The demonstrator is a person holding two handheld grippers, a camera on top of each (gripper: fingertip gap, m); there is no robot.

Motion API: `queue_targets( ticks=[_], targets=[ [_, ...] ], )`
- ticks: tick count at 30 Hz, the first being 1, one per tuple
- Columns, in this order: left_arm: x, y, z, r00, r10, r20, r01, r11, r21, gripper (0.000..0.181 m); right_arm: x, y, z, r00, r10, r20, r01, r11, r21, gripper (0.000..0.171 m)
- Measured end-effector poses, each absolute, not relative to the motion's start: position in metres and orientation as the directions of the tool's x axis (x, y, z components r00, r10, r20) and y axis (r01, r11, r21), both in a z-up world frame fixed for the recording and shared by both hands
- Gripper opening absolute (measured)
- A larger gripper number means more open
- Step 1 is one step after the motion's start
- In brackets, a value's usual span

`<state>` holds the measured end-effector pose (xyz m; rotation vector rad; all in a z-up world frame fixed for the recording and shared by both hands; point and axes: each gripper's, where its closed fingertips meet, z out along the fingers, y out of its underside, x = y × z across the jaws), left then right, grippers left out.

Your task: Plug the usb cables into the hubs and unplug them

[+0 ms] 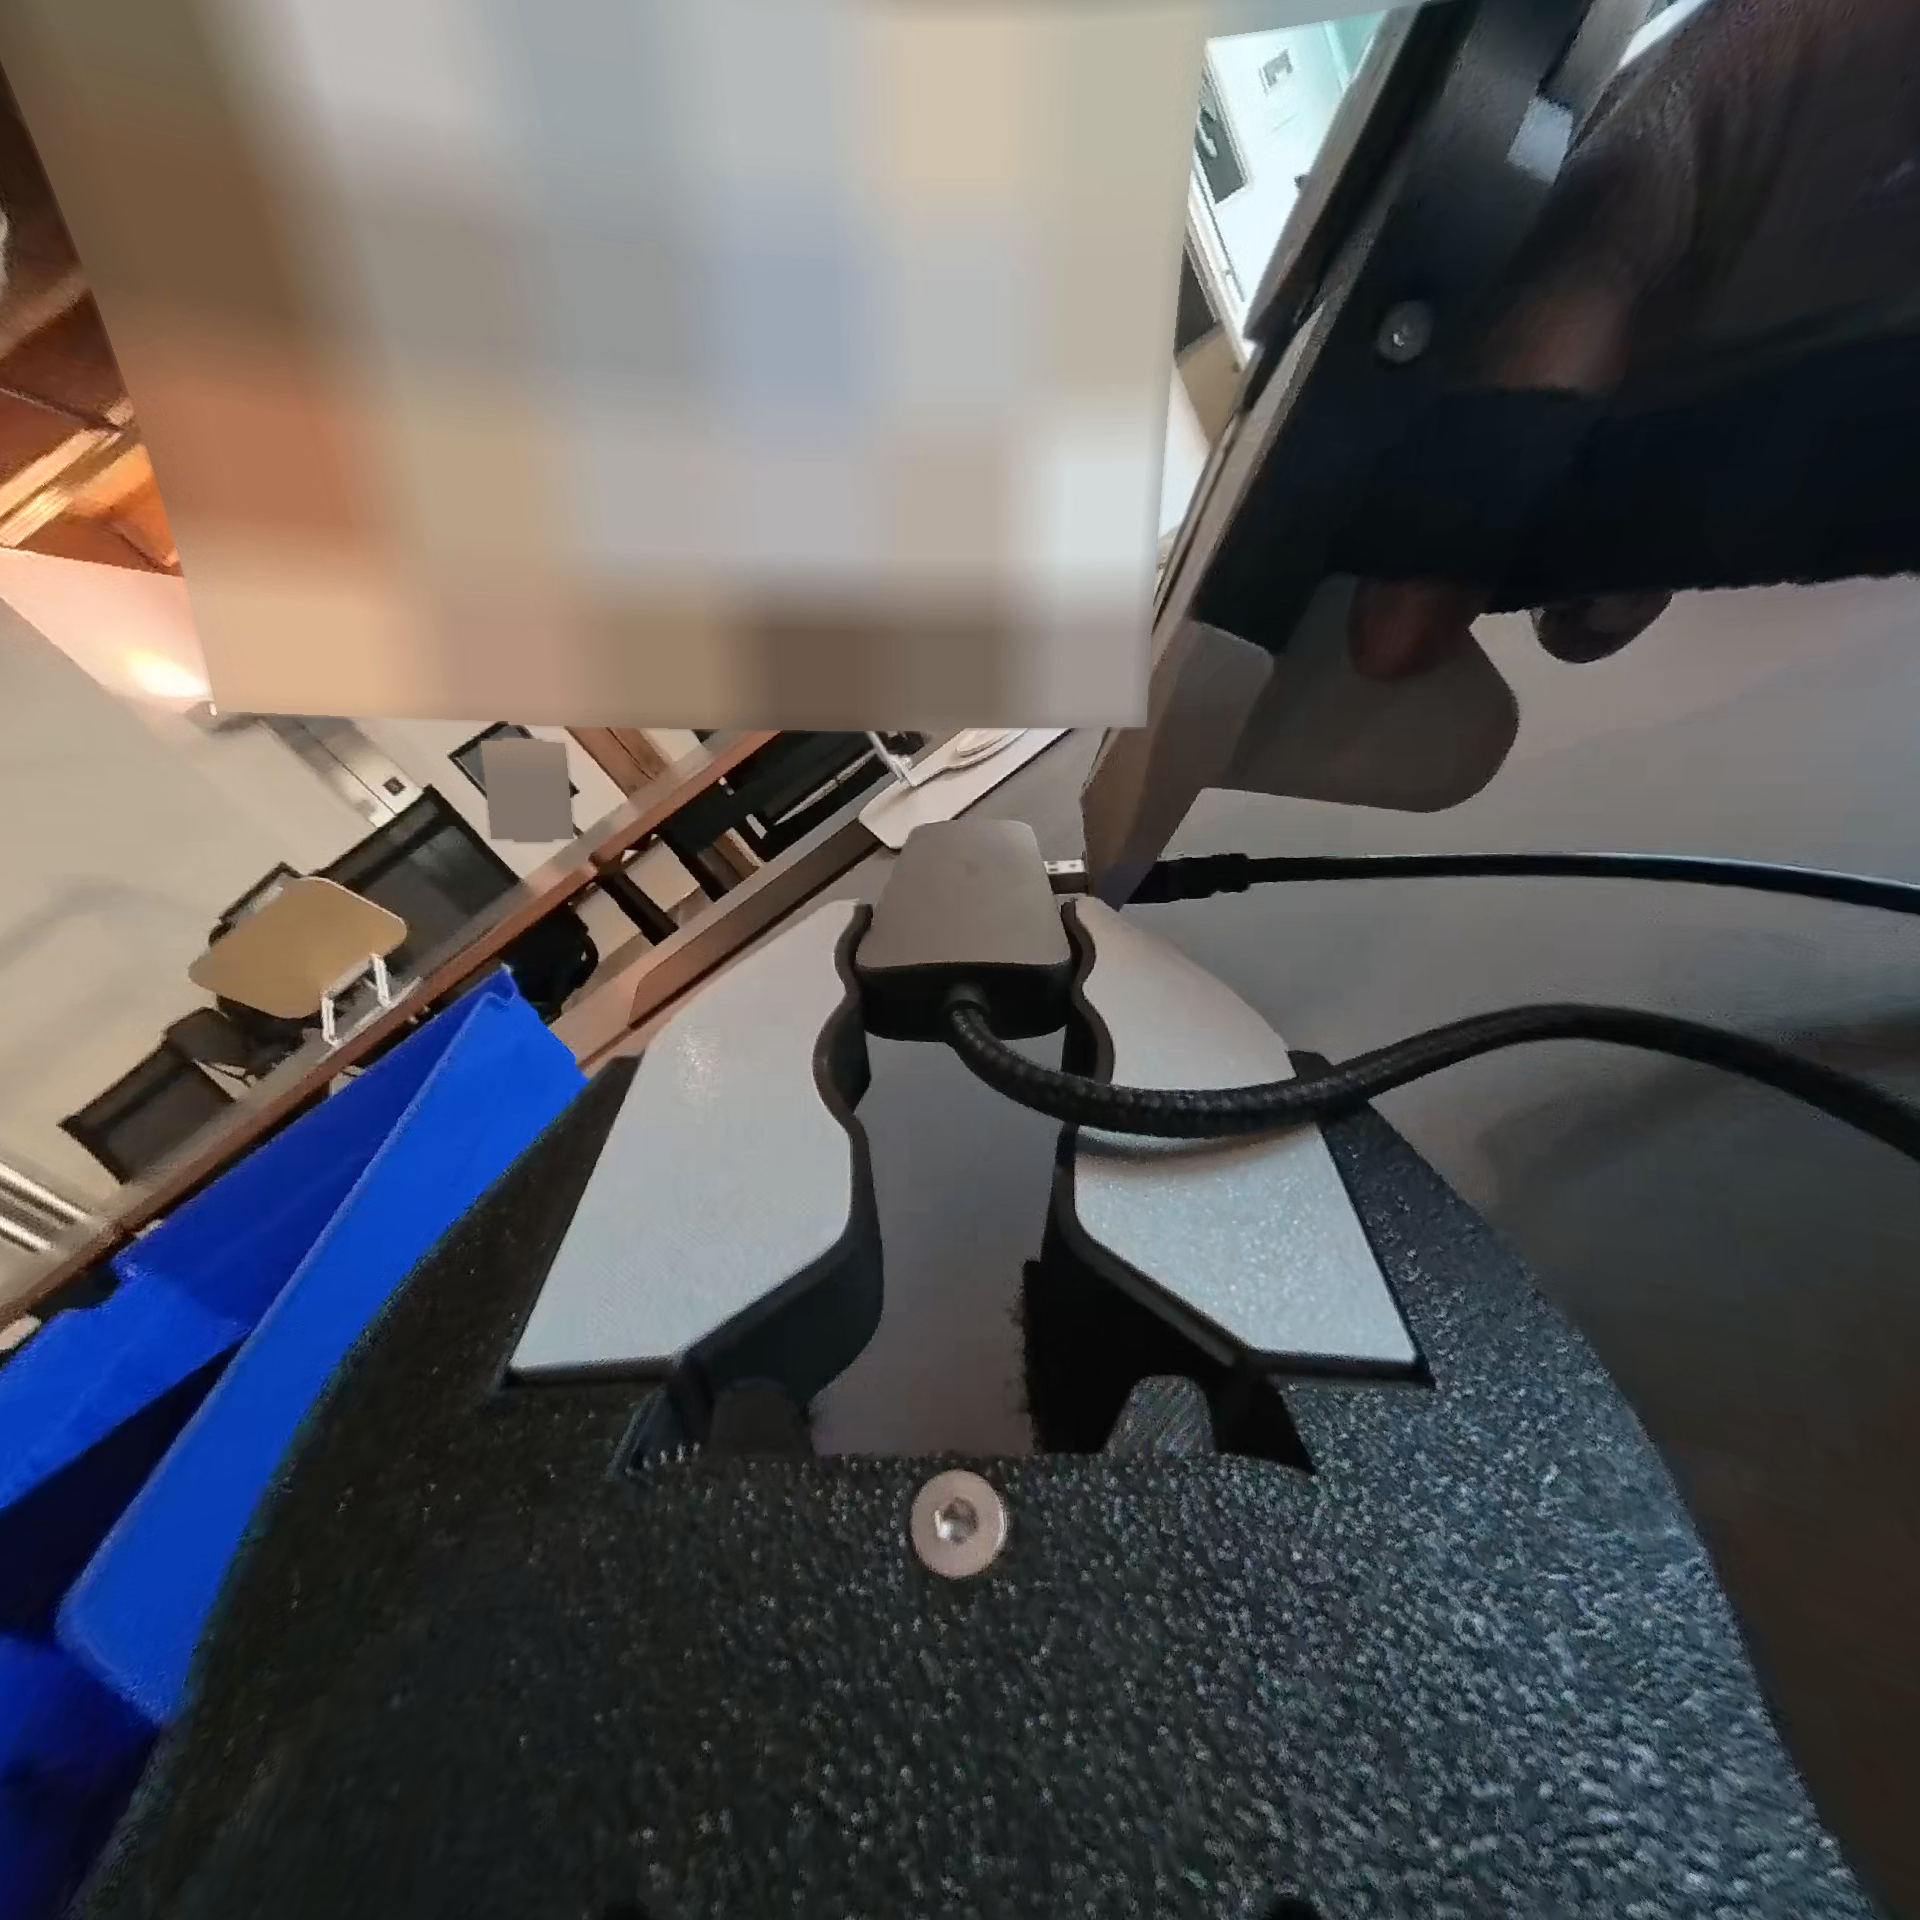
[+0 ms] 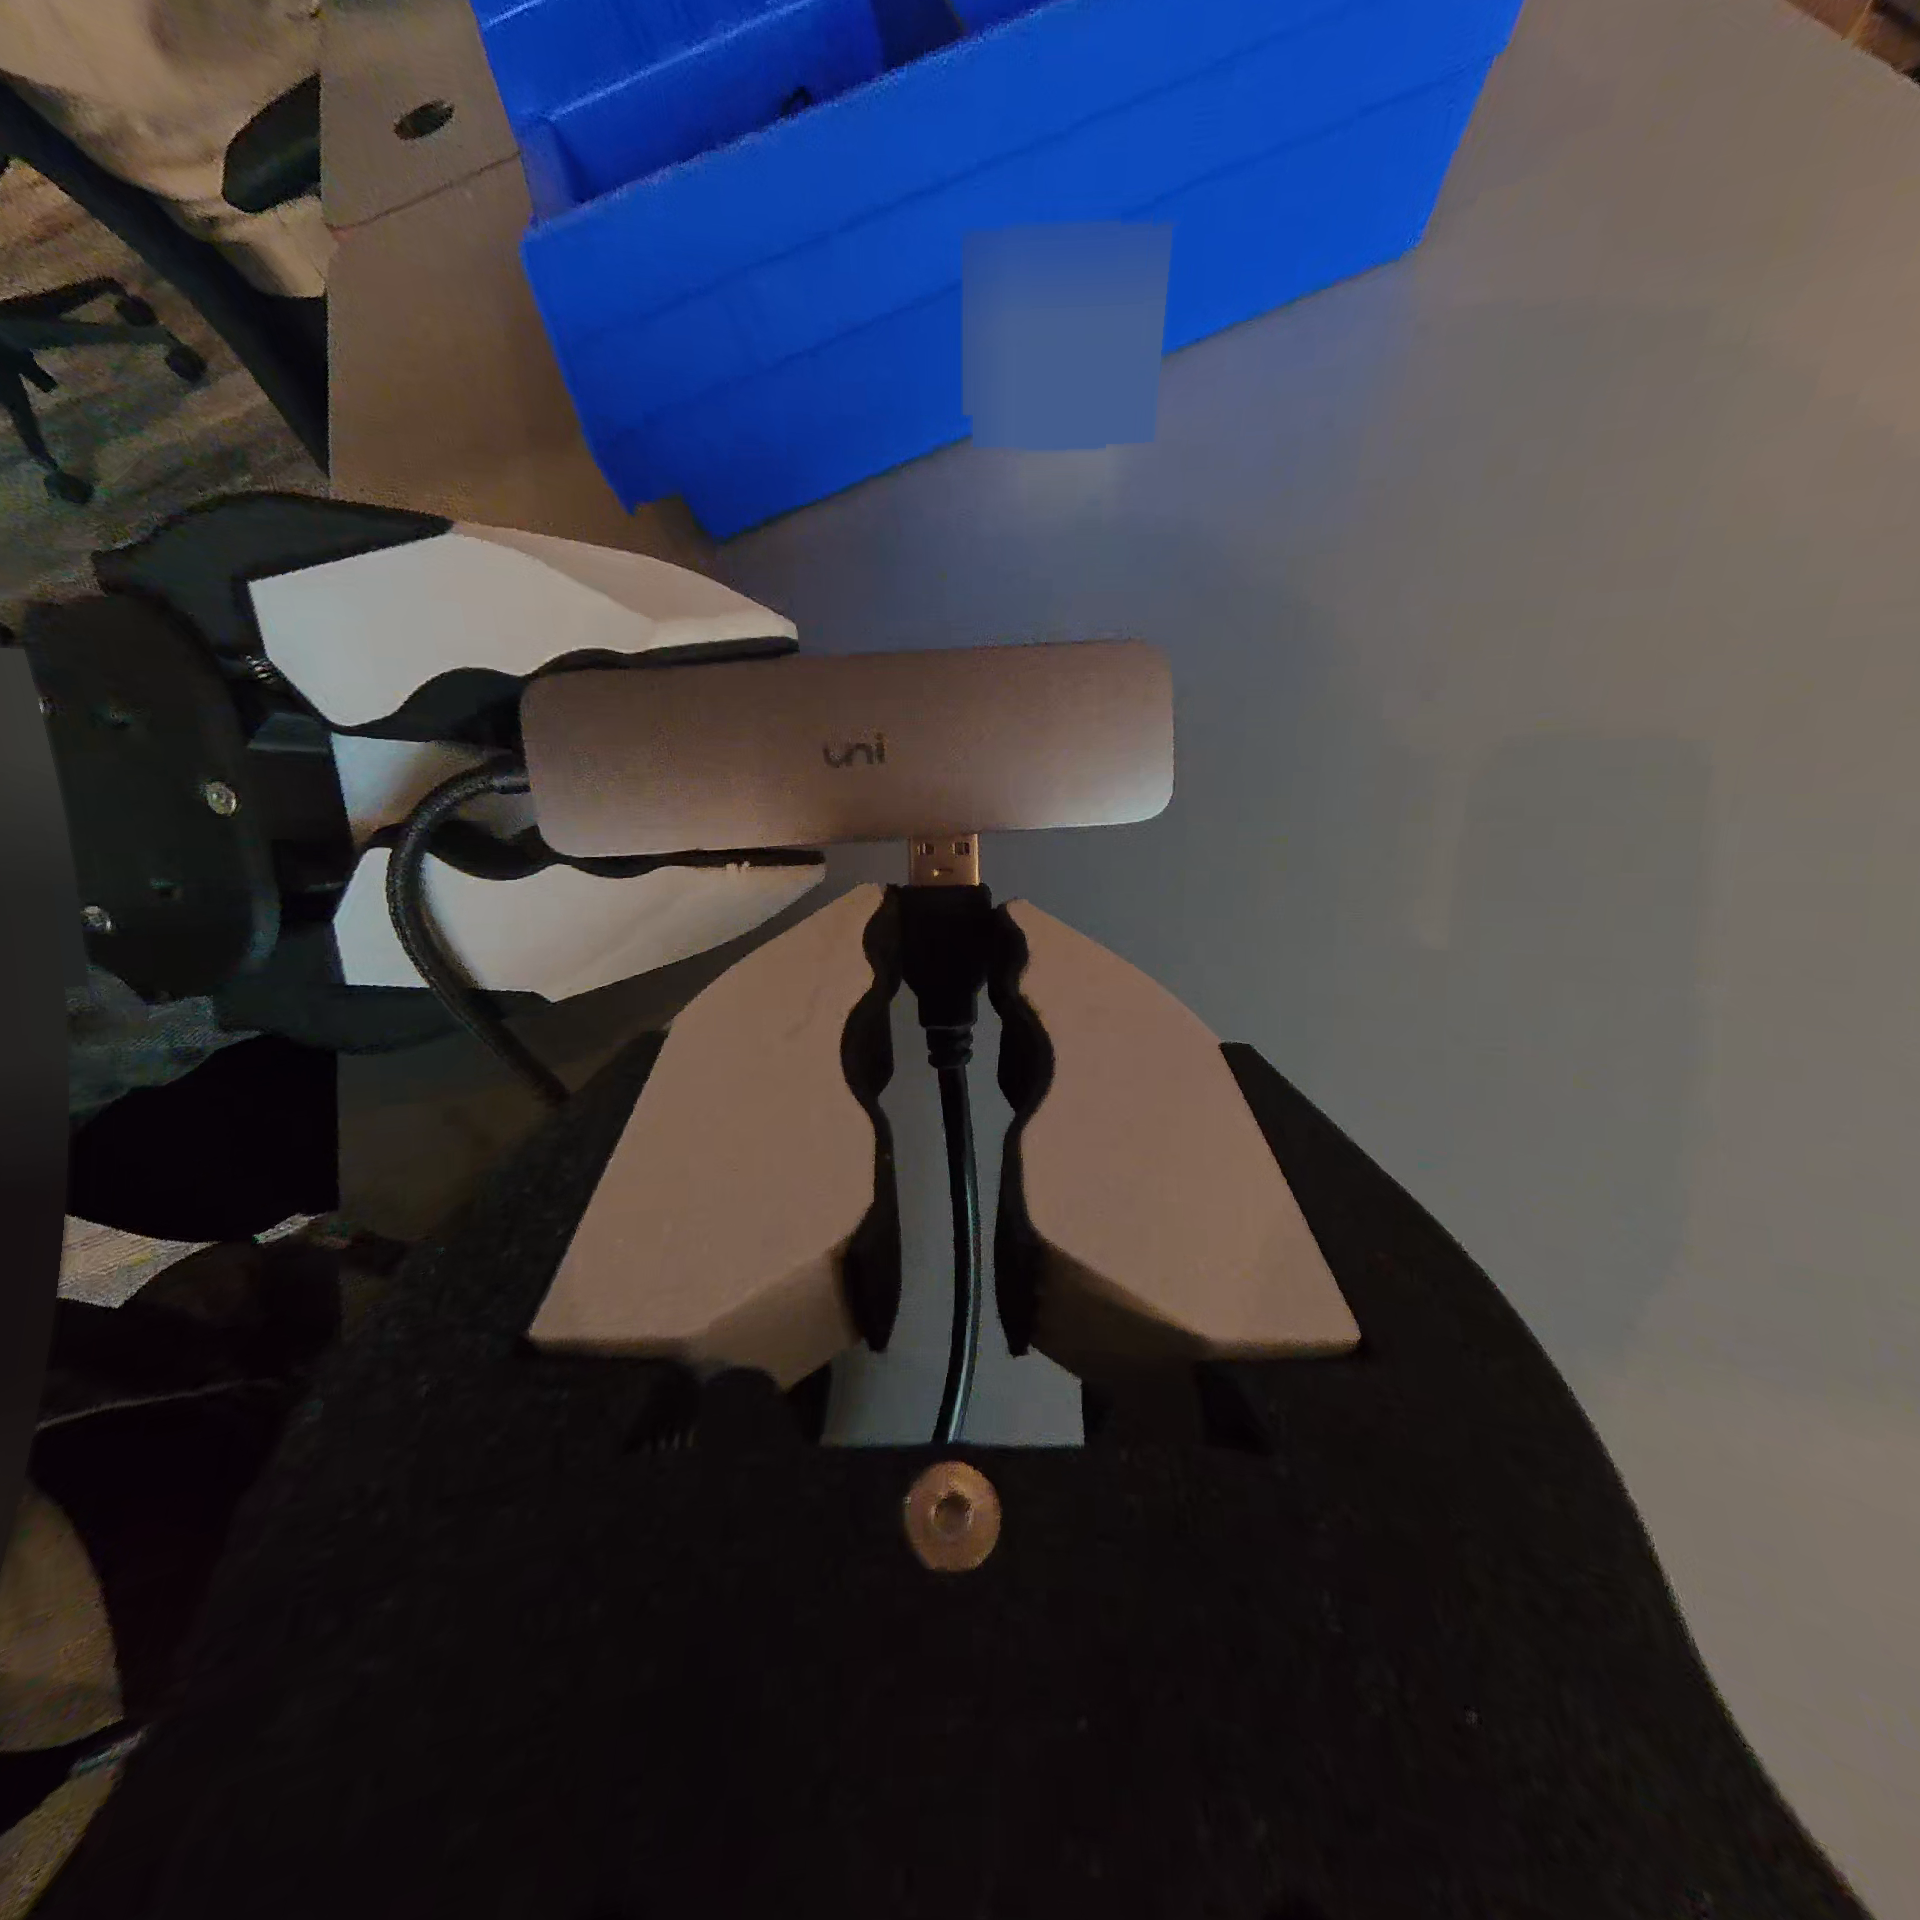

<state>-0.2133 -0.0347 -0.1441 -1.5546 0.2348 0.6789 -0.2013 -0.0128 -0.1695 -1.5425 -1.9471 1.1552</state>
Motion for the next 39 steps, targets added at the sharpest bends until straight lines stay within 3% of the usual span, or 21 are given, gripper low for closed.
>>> queue_targets(
  ticks=[11,20,23,28,36,39],
  targets=[
    [-0.198,-0.032,-0.139,0.778,0.178,-0.602,-0.601,-0.068,-0.796,0.034,-0.193,-0.013,-0.168,-0.375,0.926,-0.034,0.453,0.151,-0.879,0.013],
    [-0.193,-0.032,-0.138,0.737,0.141,-0.661,-0.660,-0.060,-0.749,0.034,-0.191,-0.014,-0.168,-0.414,0.894,-0.174,0.429,0.023,-0.903,0.014],
    [-0.193,-0.031,-0.141,0.712,0.141,-0.688,-0.683,-0.087,-0.725,0.035,-0.191,-0.012,-0.169,-0.400,0.910,-0.107,0.413,0.074,-0.908,0.013],
    [-0.196,-0.030,-0.139,0.762,0.147,-0.630,-0.626,-0.080,-0.776,0.035,-0.192,-0.011,-0.167,-0.397,0.917,0.029,0.404,0.203,-0.892,0.013],
    [-0.202,-0.031,-0.132,0.740,0.206,-0.641,-0.638,-0.089,-0.765,0.034,-0.197,-0.010,-0.158,-0.373,0.928,-0.021,0.389,0.135,-0.911,0.015],
    [-0.203,-0.032,-0.114,0.820,0.216,-0.530,-0.535,-0.042,-0.844,0.034,-0.194,-0.011,-0.140,-0.389,0.921,-0.031,0.299,0.095,-0.950,0.015]
  ],
)
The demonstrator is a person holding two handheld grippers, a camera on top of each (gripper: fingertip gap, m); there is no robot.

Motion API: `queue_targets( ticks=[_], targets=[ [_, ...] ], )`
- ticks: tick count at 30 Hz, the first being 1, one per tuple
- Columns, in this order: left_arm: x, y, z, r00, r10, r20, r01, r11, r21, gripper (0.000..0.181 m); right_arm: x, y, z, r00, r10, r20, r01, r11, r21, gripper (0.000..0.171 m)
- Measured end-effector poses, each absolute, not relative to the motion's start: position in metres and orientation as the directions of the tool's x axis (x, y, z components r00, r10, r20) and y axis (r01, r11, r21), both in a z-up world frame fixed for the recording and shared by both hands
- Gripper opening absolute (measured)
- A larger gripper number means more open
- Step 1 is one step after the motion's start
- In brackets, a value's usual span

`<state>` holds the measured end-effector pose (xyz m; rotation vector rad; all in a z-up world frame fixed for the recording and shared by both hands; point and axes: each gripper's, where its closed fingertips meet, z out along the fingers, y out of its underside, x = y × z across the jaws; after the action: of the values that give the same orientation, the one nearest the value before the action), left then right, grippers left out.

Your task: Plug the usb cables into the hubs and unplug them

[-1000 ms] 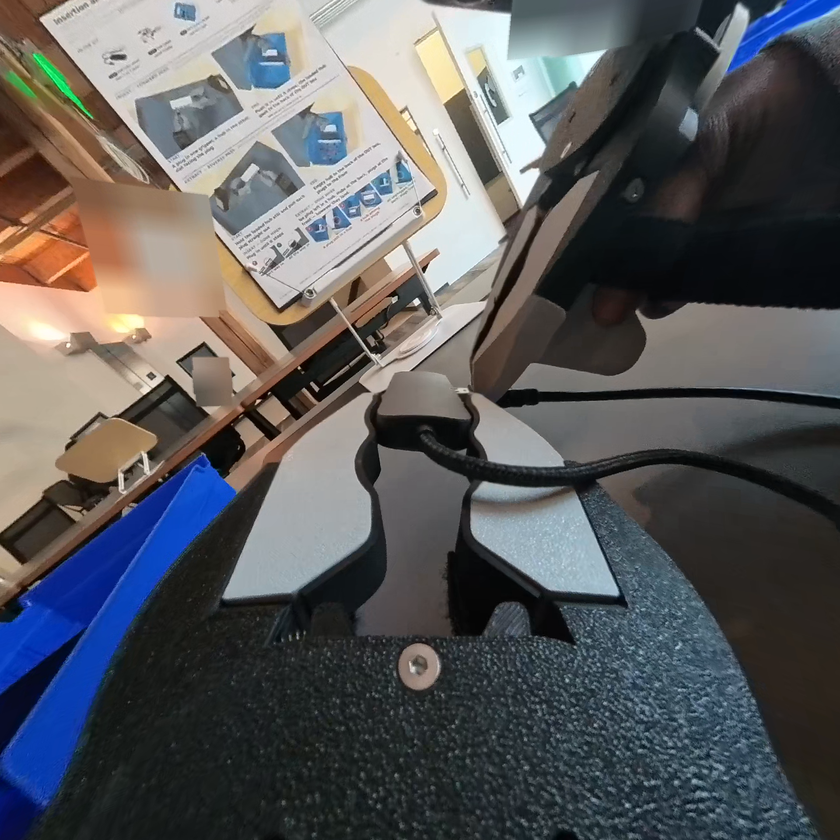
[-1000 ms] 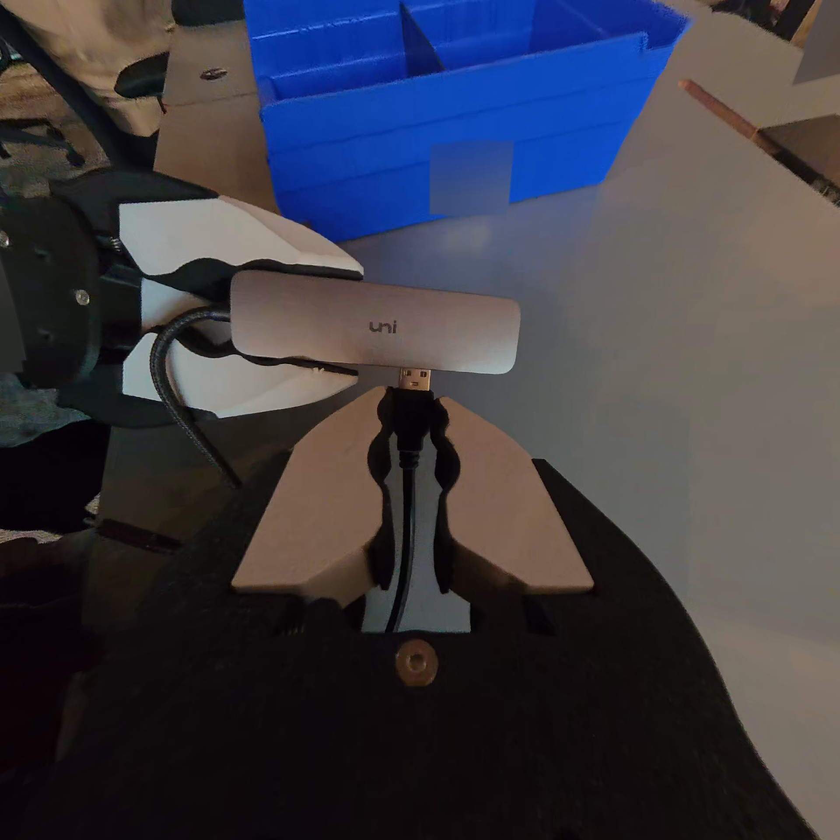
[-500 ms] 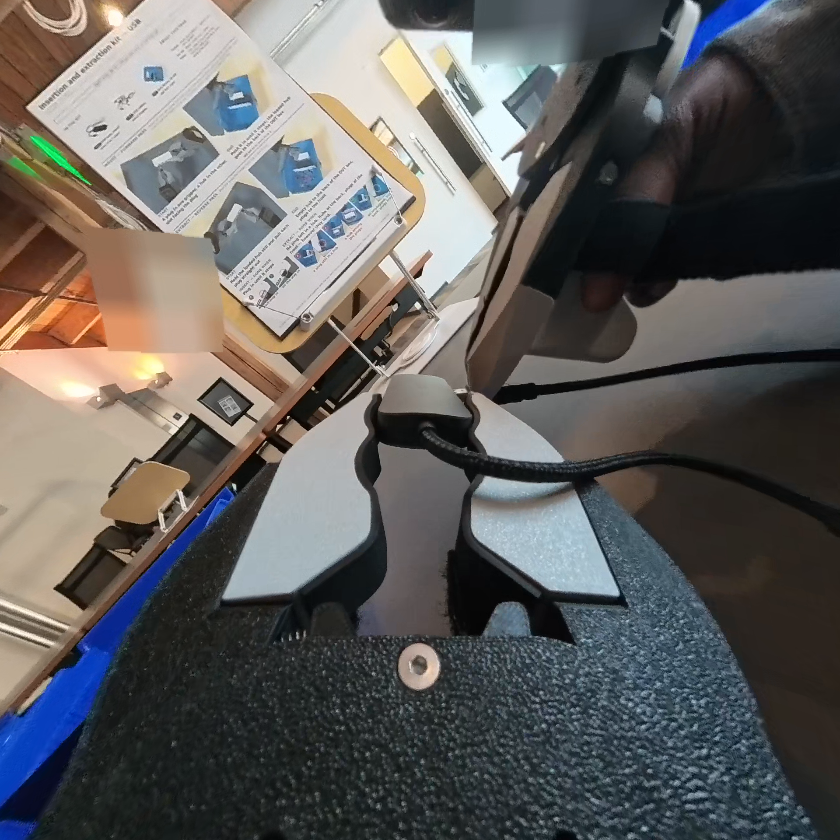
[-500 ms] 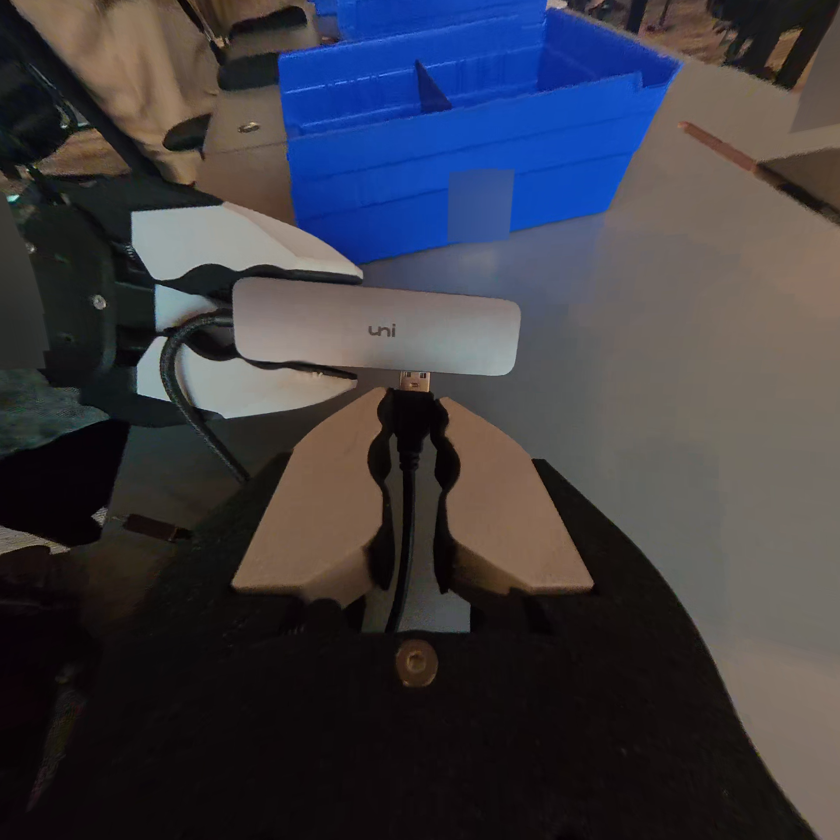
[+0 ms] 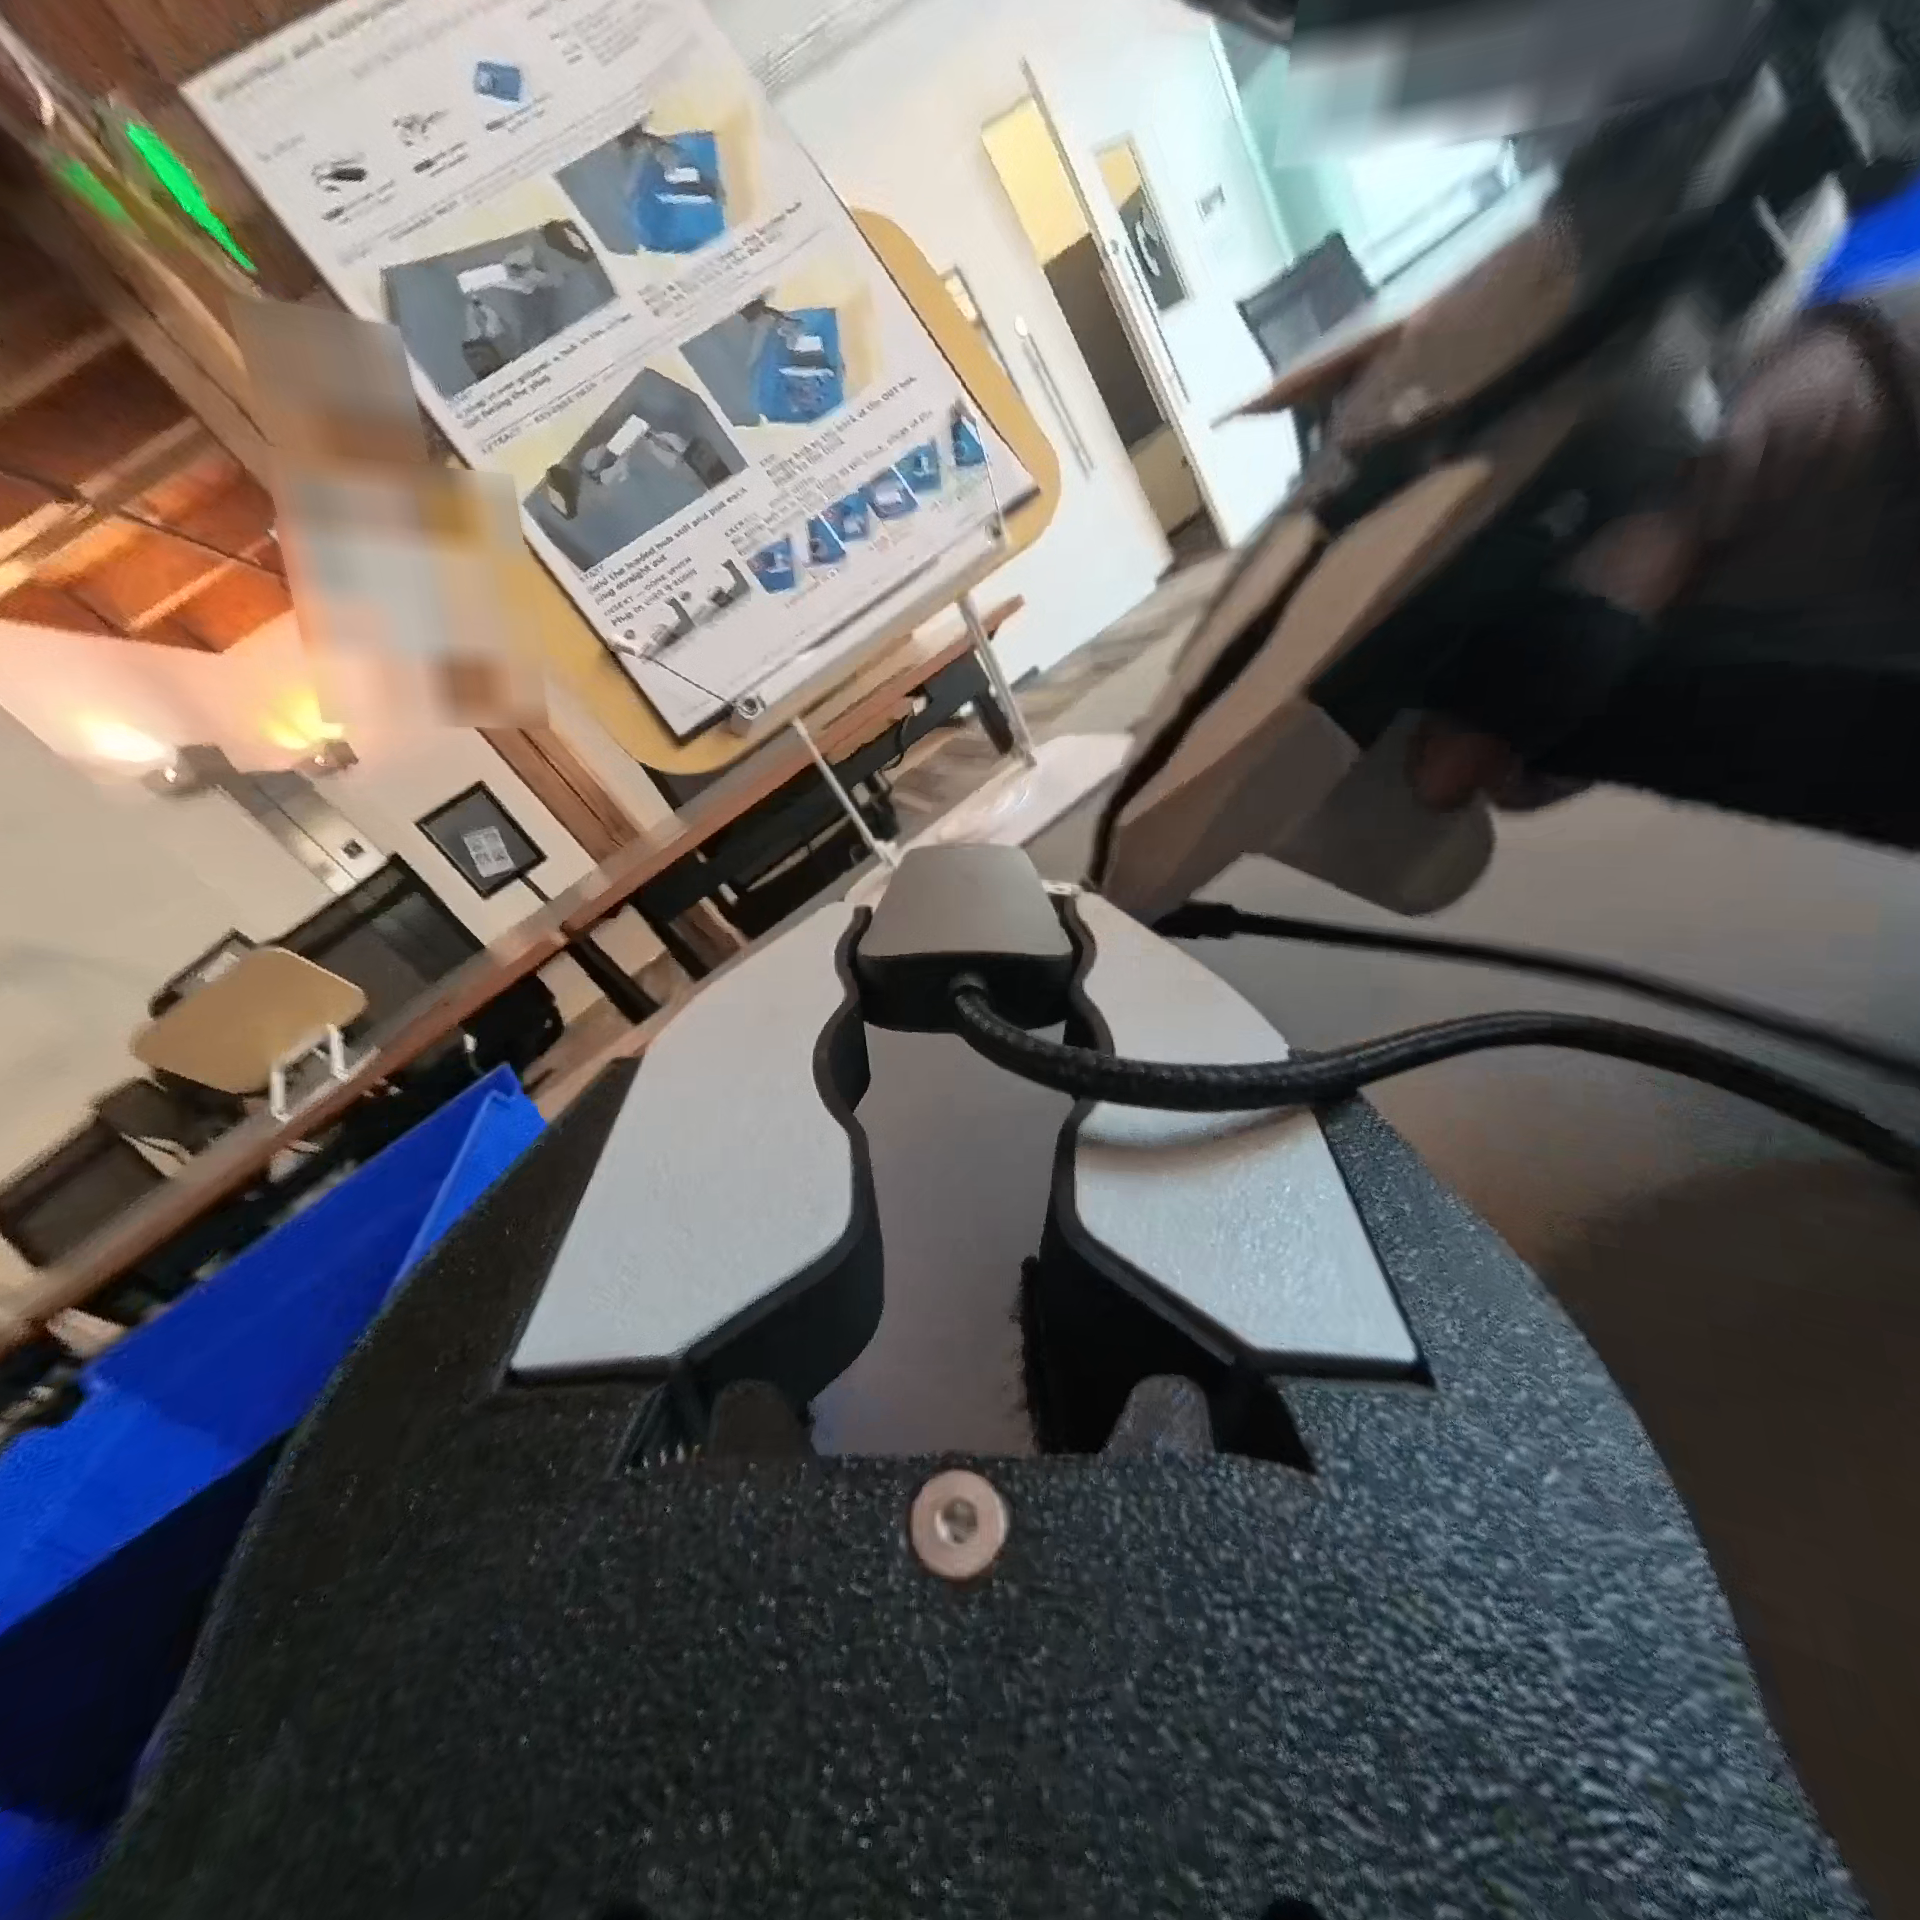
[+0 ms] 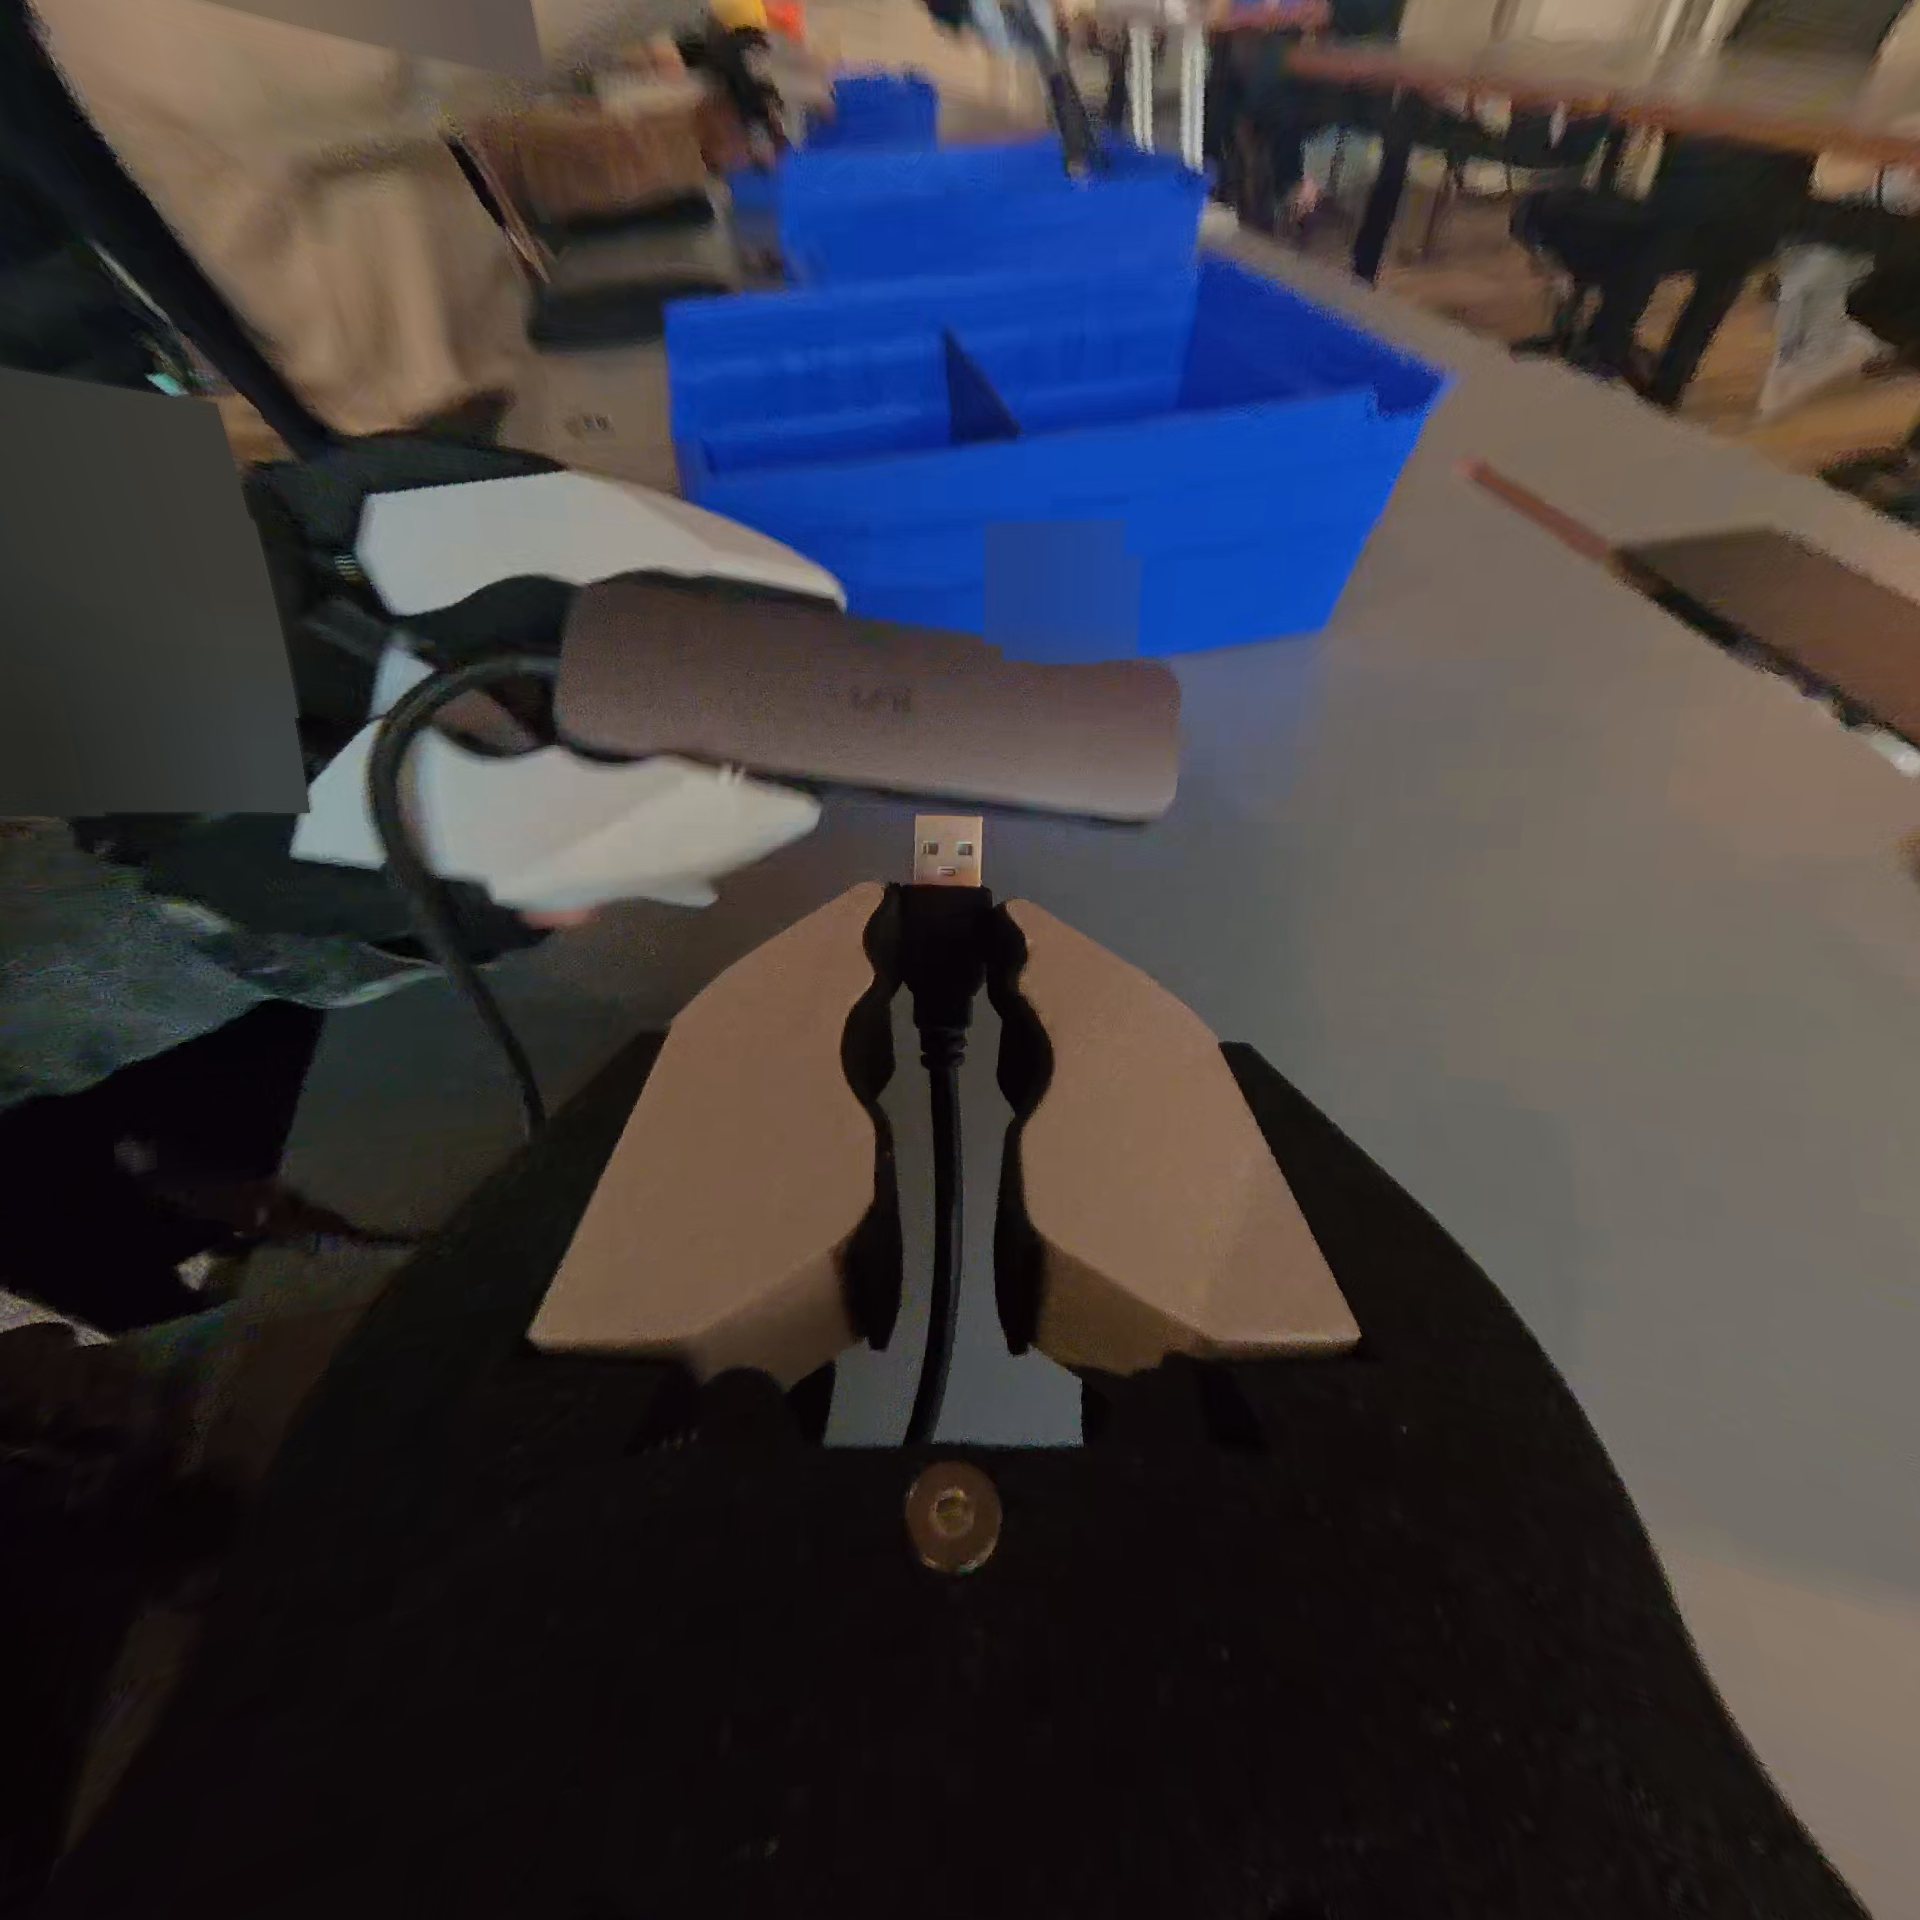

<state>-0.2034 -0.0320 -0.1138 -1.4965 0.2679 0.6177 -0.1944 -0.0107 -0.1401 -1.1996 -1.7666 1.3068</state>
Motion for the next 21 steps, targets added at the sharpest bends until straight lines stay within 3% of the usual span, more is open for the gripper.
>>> queue_targets(
  ticks=[5,8,13,21],
  targets=[
    [-0.219,-0.056,-0.068,0.909,0.275,-0.315,-0.358,0.124,-0.925,0.034,-0.157,-0.017,-0.087,-0.580,0.805,-0.126,0.001,-0.153,-0.988,0.015],
    [-0.215,-0.063,-0.055,0.982,0.165,-0.095,-0.136,0.258,-0.957,0.034,-0.118,-0.015,-0.036,-0.753,0.642,-0.144,-0.206,-0.438,-0.875,0.015],
    [-0.213,-0.066,-0.051,0.994,0.032,0.106,0.089,0.338,-0.937,0.034,-0.112,-0.007,-0.030,-0.763,0.624,-0.171,-0.210,-0.489,-0.847,0.015],
    [-0.213,-0.064,-0.054,0.982,-0.016,0.187,0.181,0.345,-0.921,0.034,-0.128,-0.027,-0.041,-0.704,0.691,-0.165,-0.115,-0.341,-0.933,0.015]
  ],
)
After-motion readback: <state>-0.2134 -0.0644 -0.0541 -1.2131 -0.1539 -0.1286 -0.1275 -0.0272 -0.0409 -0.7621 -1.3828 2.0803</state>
